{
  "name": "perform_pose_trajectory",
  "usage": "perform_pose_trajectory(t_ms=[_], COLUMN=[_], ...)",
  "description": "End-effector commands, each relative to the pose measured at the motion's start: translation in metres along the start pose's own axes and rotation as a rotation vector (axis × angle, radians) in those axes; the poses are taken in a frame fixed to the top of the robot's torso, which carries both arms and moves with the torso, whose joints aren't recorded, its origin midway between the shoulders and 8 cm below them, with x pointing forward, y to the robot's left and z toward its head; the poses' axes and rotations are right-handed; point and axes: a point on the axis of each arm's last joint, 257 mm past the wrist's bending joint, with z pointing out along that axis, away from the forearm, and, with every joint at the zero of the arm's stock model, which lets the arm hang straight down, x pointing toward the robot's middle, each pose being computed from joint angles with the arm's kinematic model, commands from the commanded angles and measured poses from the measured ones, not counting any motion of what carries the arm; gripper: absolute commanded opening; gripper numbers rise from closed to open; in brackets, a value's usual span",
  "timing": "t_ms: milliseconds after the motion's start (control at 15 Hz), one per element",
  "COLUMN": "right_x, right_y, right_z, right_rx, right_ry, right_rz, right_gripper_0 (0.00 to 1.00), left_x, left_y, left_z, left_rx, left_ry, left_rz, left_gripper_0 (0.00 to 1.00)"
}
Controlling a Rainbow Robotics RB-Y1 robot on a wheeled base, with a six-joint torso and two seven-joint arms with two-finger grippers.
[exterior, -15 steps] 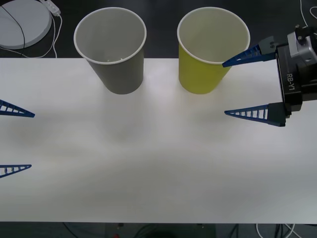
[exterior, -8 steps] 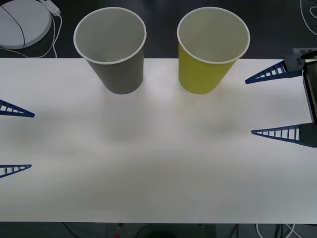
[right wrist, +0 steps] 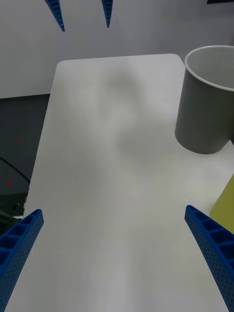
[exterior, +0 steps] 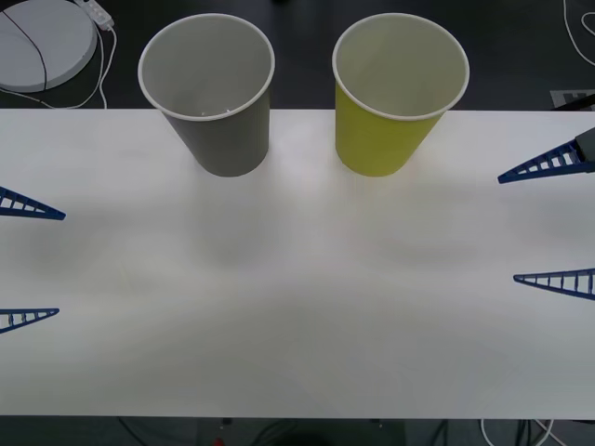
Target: Put the can into the green bin and the plastic bottle into the gray bin
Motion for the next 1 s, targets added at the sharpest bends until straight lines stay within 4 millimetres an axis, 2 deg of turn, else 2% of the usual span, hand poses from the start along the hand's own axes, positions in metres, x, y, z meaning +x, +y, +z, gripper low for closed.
perform_pose_trajectory(t_ms=[67, 333, 1000], right_x=[-0.0005, 0.0028, 0.0063], right_y=[0.0071, 0.0130, 0.0128], right_z=[-0.0019, -0.0043, -0.0112], right_rx=[-0.008, -0.019, 0.002], right_ry=[-0.007, -0.015, -0.007], right_rz=[0.003, 0.019, 0.027], right_gripper_0=[1.00, 1.00, 1.00], left_x=[0.0000, 0.0000, 0.0000], left_y=[0.0000, 0.0000, 0.0000], left_z=[0.0000, 0.0000, 0.0000], left_rx=[0.000, 0.000, 0.000], left_ry=[0.000, 0.000, 0.000], left_rz=[0.000, 0.000, 0.000], left_gripper_0=[1.00, 1.00, 1.00])
